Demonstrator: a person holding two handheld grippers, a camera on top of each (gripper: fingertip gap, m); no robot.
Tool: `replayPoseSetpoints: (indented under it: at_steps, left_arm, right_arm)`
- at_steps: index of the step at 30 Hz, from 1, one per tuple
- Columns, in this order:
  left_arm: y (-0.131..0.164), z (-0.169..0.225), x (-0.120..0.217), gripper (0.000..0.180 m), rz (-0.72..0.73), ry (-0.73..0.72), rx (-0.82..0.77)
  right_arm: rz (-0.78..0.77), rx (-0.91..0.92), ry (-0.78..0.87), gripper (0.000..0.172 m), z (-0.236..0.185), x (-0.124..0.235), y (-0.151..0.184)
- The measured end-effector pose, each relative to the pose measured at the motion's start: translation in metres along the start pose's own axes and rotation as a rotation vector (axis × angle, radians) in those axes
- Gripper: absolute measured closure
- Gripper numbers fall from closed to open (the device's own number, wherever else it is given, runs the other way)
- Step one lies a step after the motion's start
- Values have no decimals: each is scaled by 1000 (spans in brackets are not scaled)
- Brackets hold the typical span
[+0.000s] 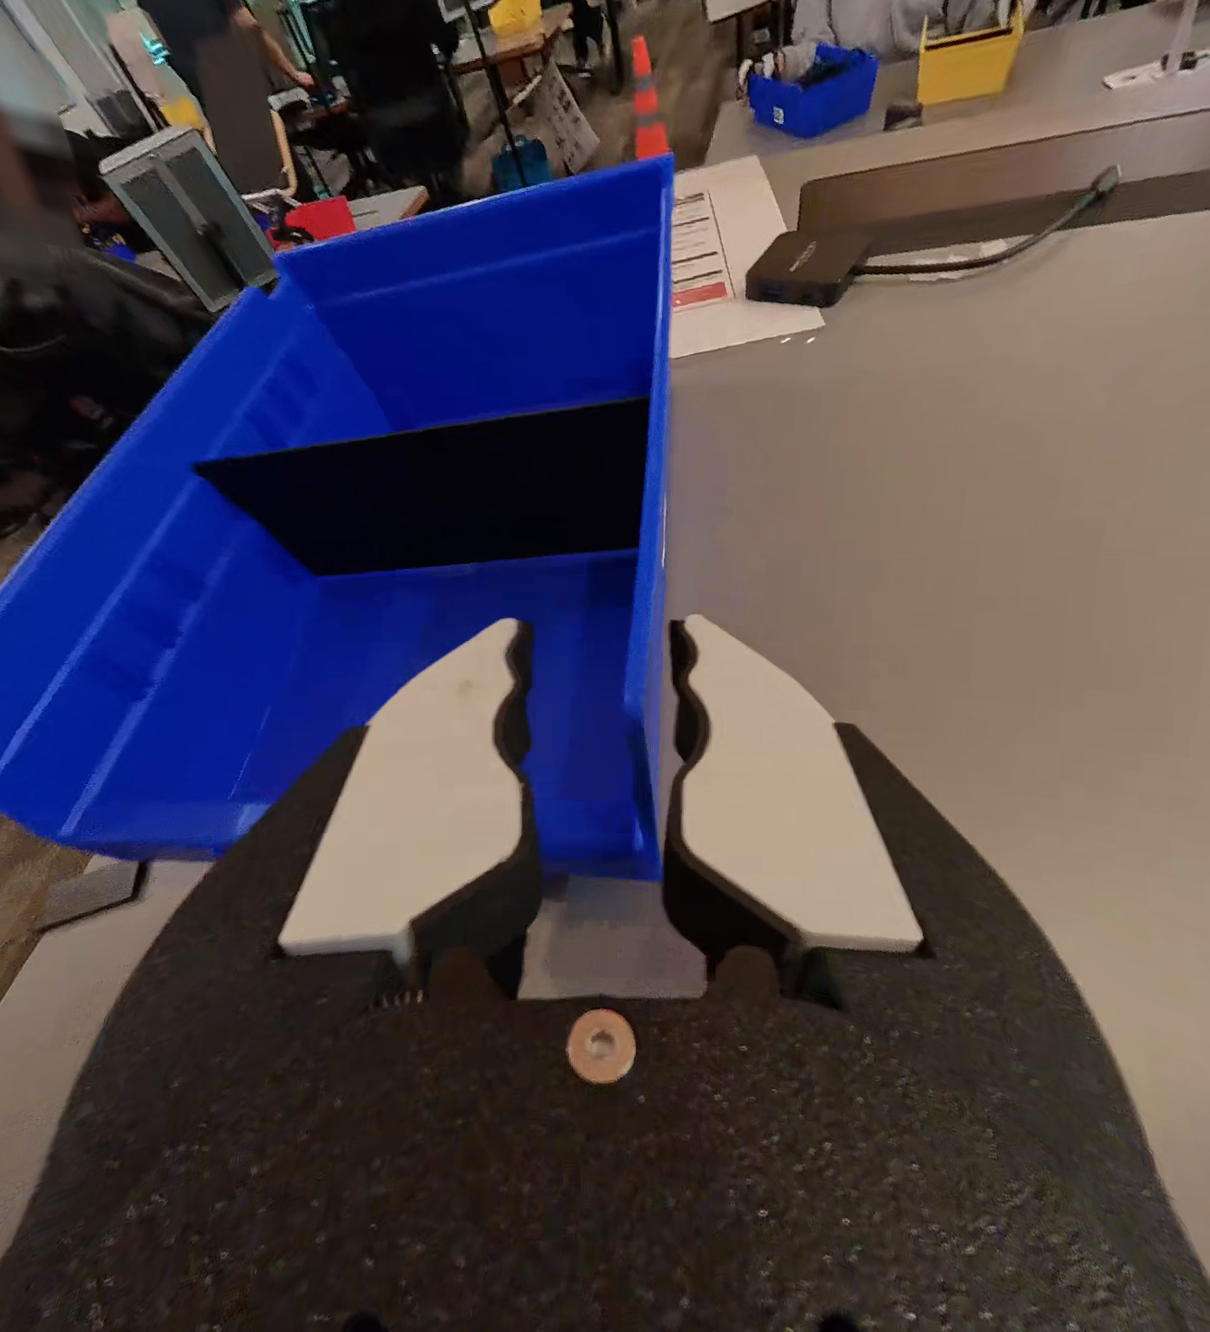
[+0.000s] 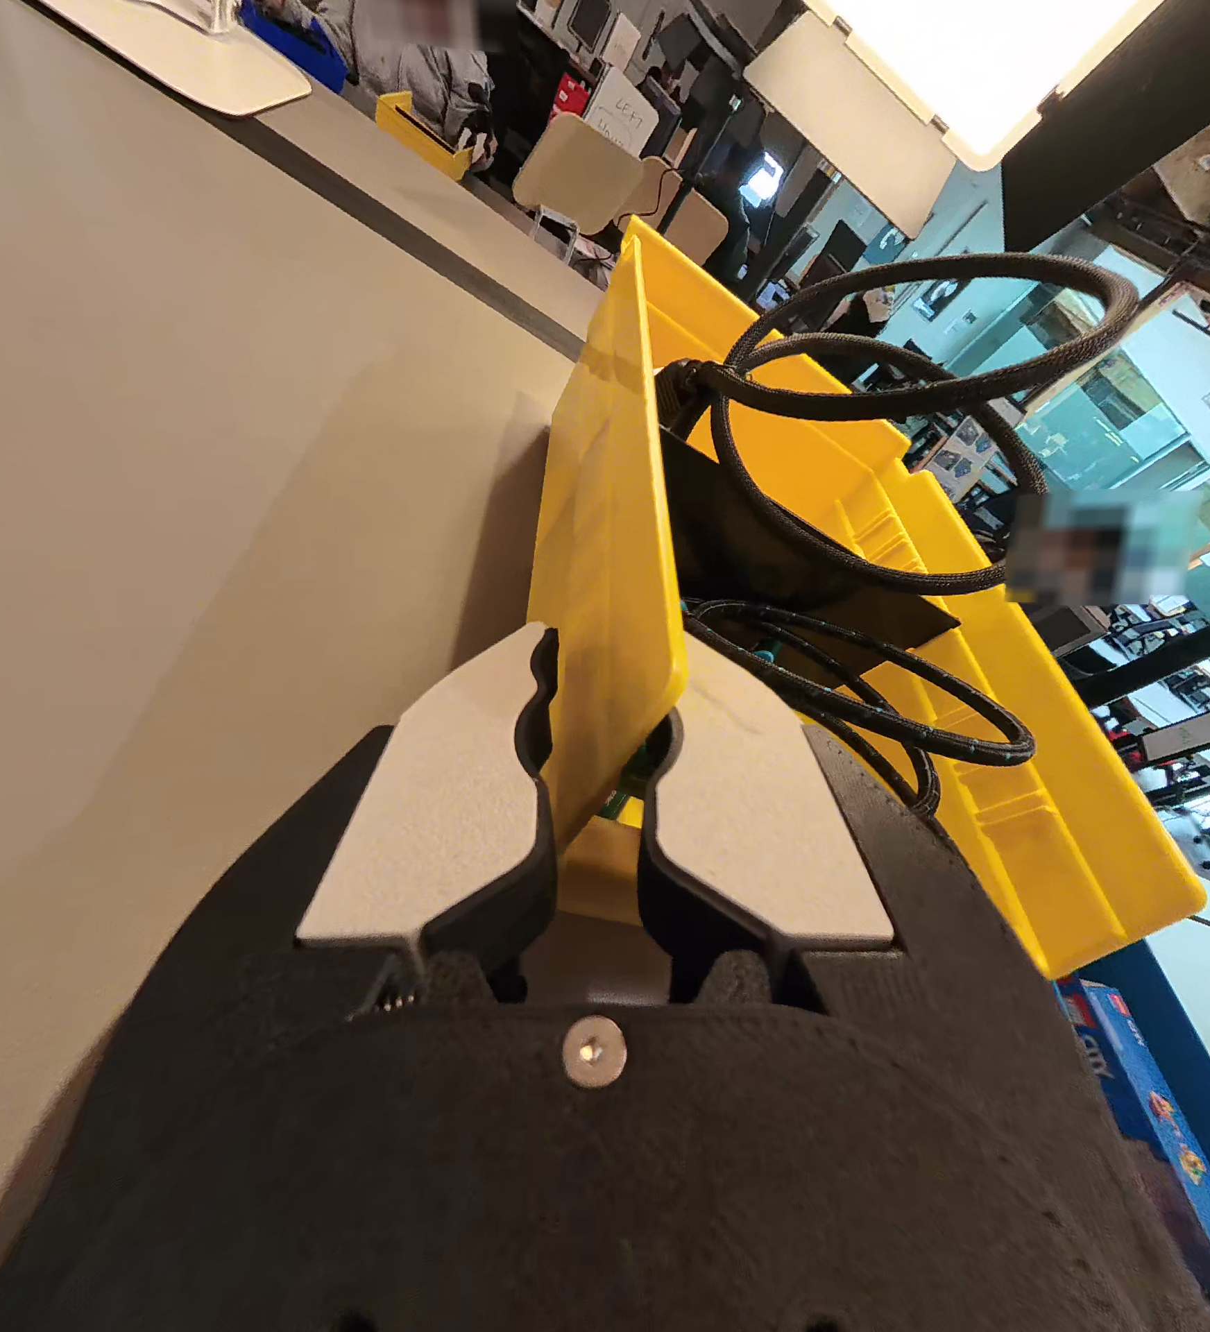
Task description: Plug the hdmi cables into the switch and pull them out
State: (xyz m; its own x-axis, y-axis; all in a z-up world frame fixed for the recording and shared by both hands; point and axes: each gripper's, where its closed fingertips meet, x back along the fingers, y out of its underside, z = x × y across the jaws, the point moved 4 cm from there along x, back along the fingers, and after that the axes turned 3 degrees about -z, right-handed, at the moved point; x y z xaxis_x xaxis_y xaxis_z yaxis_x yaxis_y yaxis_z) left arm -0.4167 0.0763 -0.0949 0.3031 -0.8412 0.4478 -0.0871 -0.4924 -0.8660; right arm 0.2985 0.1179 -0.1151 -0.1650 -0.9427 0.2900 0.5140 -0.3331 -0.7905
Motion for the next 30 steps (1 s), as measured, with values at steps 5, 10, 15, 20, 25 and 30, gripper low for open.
replayPoseSetpoints:
  at_steps: [5, 10, 15, 20, 25, 30]
  left_arm:
    - [2, 16, -8, 175, 36, 77, -92]
    - [15, 46, 29, 174, 105, 242, -136]
    - [32, 78, 78, 175, 169, 487, -255]
    - [47, 106, 122, 175, 176, 806, -339]
    - [56, 133, 154, 175, 161, 1093, -427]
    - [62, 160, 181, 175, 167, 1312, -523]
  right_arm:
    - [7, -30, -39, 156, 6, 3, 4]
    - [44, -28, -128, 159, 13, 15, 12]
    - [71, -14, -251, 165, 9, 29, 12]
    - [89, -25, -400, 168, 3, 22, 3]
    - [129, 6, -558, 168, -17, 2, -18]
    - [212, 79, -791, 168, -48, -12, -45]
